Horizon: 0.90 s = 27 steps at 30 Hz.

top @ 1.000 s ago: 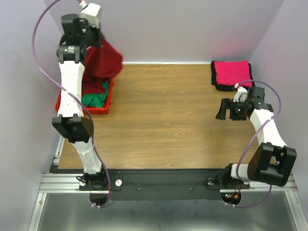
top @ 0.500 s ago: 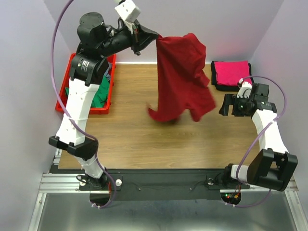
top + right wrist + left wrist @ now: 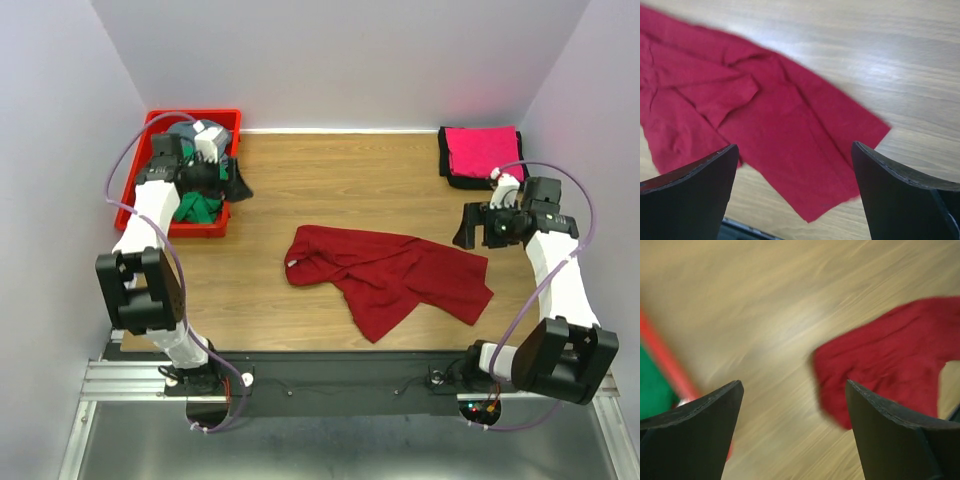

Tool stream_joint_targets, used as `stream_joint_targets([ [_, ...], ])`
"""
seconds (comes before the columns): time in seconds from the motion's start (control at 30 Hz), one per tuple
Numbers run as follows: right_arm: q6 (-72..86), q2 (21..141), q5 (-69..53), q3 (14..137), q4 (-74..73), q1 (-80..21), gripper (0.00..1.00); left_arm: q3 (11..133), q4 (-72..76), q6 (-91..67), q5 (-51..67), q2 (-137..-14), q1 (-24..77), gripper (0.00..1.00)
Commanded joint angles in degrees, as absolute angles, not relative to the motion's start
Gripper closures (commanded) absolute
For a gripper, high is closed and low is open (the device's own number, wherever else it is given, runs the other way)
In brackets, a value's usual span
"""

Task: Fold and stack the t-shirts
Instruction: Move the tshirt to the center of the board, then flatten the tshirt out

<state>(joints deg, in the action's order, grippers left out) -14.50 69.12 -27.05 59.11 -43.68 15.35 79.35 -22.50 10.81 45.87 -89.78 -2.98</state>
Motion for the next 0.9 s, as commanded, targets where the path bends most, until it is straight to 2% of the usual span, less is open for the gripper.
stream_joint_targets([
  [0.0, -21.9, 71.2, -31.1, 60.9, -48.8, 15.6, 0.01, 80.0, -29.7, 25.1, 48.9, -87.8, -4.6, 0.04],
  [0.13, -27.7, 74.3, -29.7, 60.6, -53.0, 15.5, 0.15, 79.3, -33.9, 32.2, 48.6, -86.7, 3.8, 0.09],
  [0.17, -29.7, 75.5, -27.4, 59.9, -53.9, 15.5, 0.22, 77.5, -34.6, 33.0, 46.2, -86.3, 6.4, 0.11],
  [0.2, -30.6, 75.9, -26.0, 59.4, -54.1, 15.5, 0.26, 76.3, -34.5, 34.1, 44.9, -86.0, 11.7, 0.12],
  [0.3, -33.4, 78.1, -20.8, 58.1, -54.1, 15.5, 0.34, 70.6, -30.0, 32.2, 39.1, -85.4, 19.0, 0.13],
  [0.43, -32.3, 81.5, -16.1, 58.2, -52.7, 15.6, 0.39, 68.1, -24.5, 29.2, 33.0, -87.7, 27.4, 0.12],
  [0.6, -32.4, 83.9, -11.1, 56.6, -51.8, 15.6, 0.40, 69.5, -21.0, 28.6, 26.6, -93.2, 35.2, 0.12],
  [0.8, -33.3, 87.7, -10.2, 55.4, -51.5, 15.6, 0.36, 69.5, -20.8, 28.7, 19.6, -99.3, 36.7, 0.12],
  [0.87, -33.0, 89.4, -10.1, 55.4, -50.1, 15.6, 0.44, 68.8, -20.3, 29.0, 17.2, -99.9, 36.7, 0.14],
])
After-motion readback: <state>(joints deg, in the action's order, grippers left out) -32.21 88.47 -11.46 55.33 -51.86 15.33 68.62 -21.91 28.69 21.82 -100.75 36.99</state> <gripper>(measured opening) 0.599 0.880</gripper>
